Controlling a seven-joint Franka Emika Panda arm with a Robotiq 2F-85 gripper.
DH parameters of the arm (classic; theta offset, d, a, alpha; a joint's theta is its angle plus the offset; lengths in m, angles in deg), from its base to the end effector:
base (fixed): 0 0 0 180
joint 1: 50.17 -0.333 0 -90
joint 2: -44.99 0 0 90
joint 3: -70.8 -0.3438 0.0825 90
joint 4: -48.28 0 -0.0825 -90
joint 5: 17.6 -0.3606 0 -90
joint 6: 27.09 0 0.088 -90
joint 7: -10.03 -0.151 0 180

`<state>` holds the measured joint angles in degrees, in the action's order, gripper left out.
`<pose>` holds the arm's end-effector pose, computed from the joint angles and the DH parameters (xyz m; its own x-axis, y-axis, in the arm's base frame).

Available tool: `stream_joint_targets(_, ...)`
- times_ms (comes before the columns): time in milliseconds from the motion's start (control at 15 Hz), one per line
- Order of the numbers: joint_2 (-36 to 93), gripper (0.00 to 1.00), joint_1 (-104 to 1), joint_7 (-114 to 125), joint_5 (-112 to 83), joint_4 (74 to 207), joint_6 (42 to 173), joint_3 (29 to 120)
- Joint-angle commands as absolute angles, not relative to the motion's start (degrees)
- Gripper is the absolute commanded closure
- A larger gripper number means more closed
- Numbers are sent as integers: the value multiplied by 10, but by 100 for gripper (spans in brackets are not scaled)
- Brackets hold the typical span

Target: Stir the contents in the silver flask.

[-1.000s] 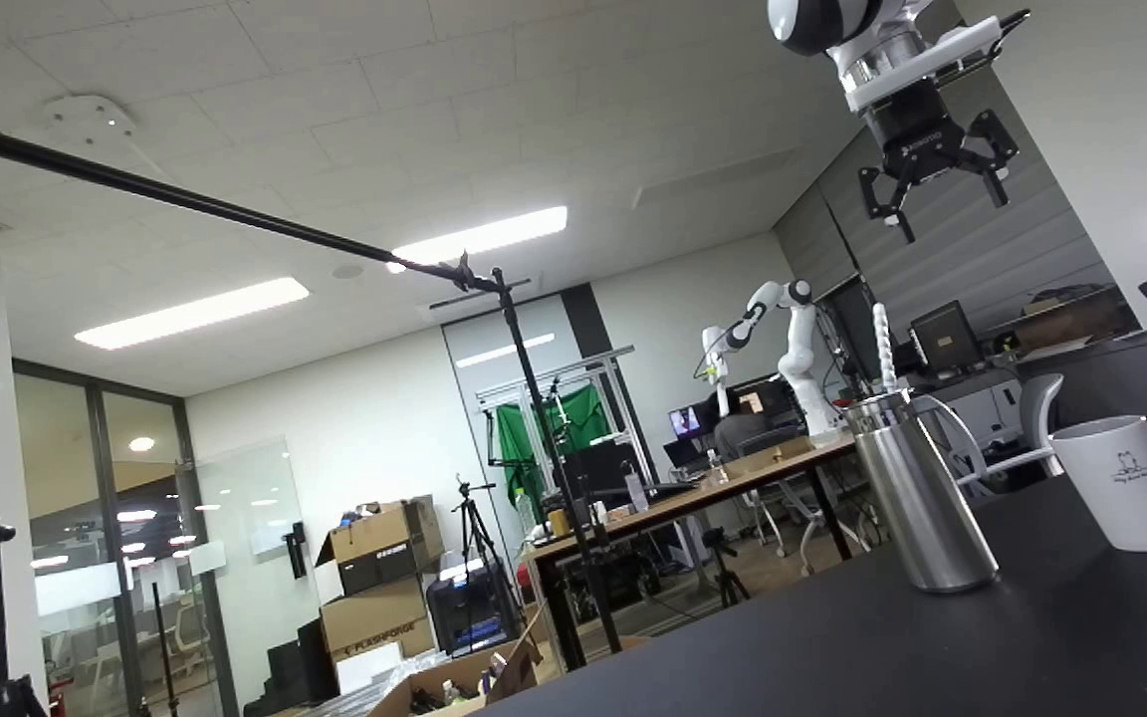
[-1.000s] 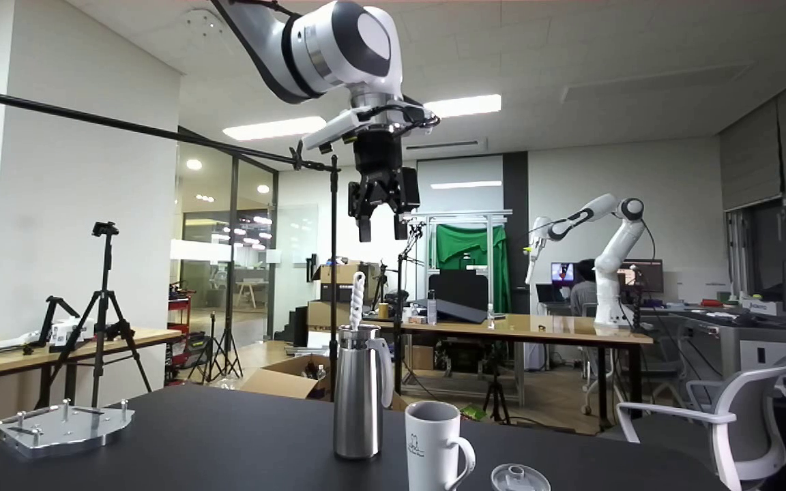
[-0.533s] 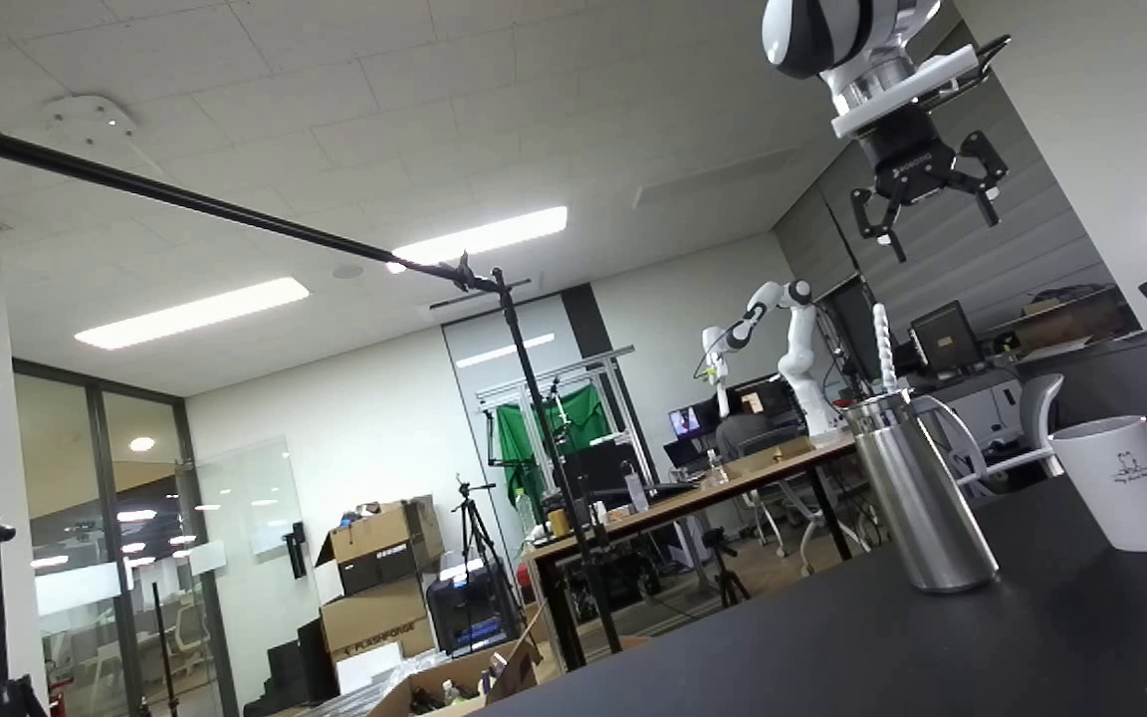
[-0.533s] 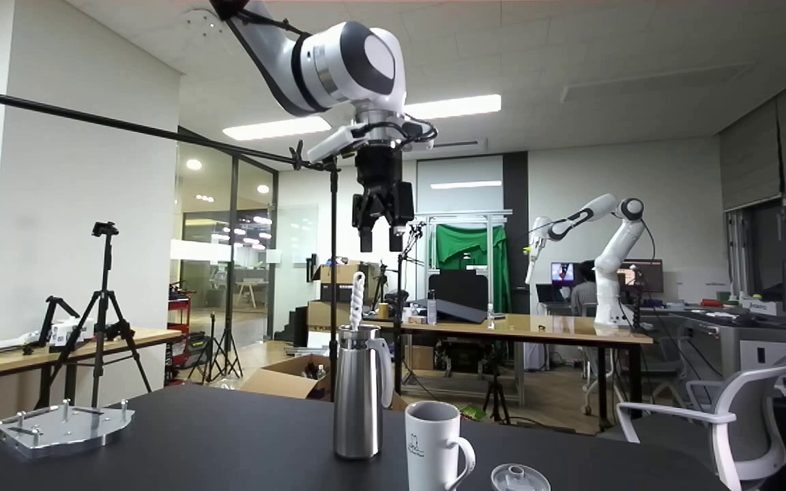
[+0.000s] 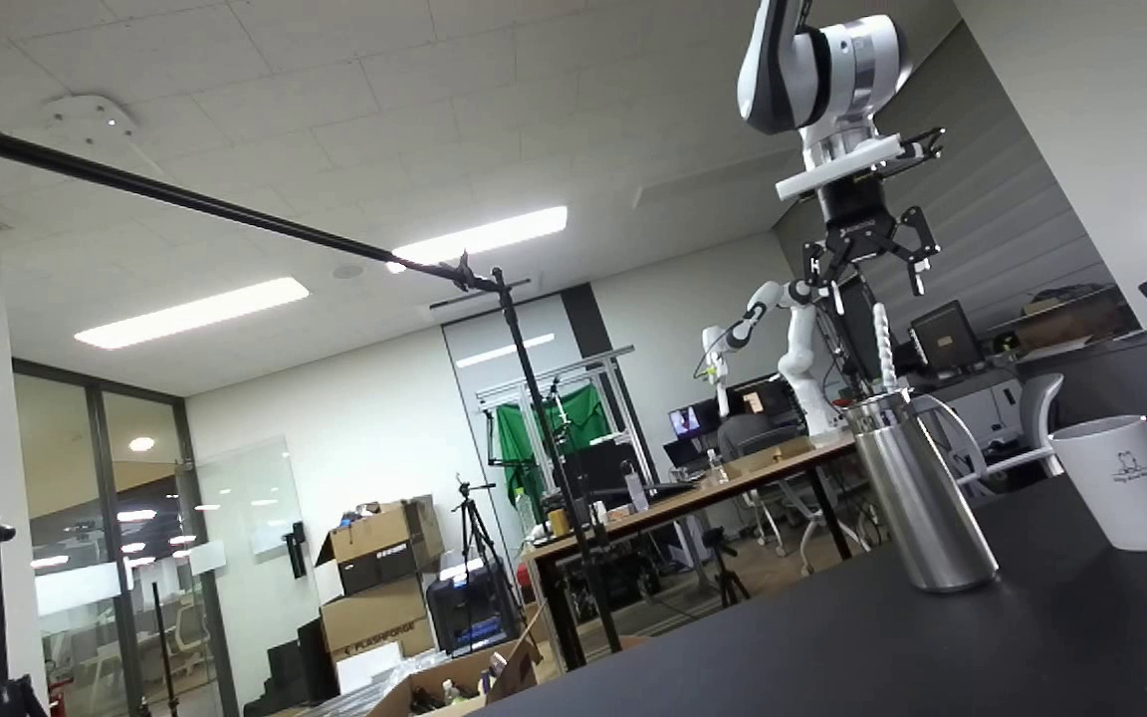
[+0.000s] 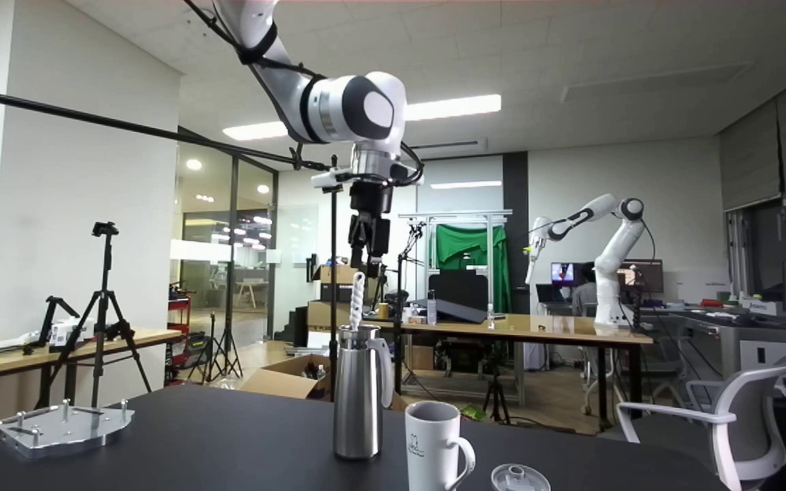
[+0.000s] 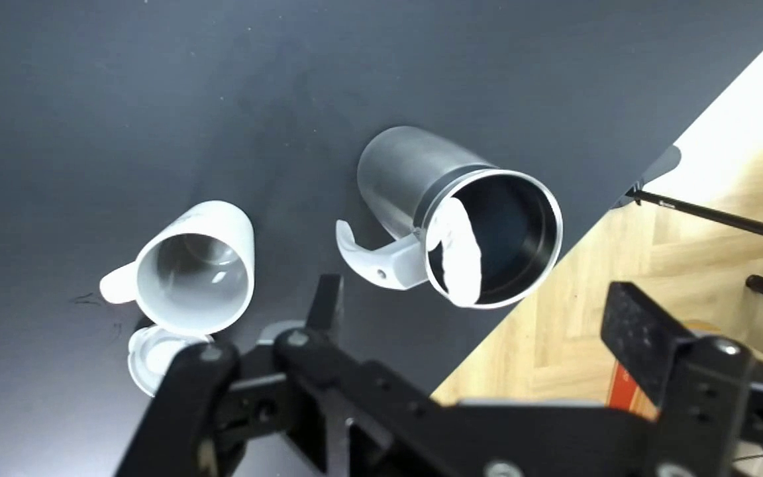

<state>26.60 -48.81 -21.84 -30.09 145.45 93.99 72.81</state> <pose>0.6506 -0.0181 0.4119 0.7555 -0.6547 -0.0238 -0.6450 -0.7369 -0.2022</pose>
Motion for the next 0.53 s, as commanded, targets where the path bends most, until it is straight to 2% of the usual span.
stream_joint_targets(0, 253, 0, -503, -262, -297, 1435, 953, 739)
stream_joint_targets(467, 236, 0, -512, -307, -261, 1424, 904, 754)
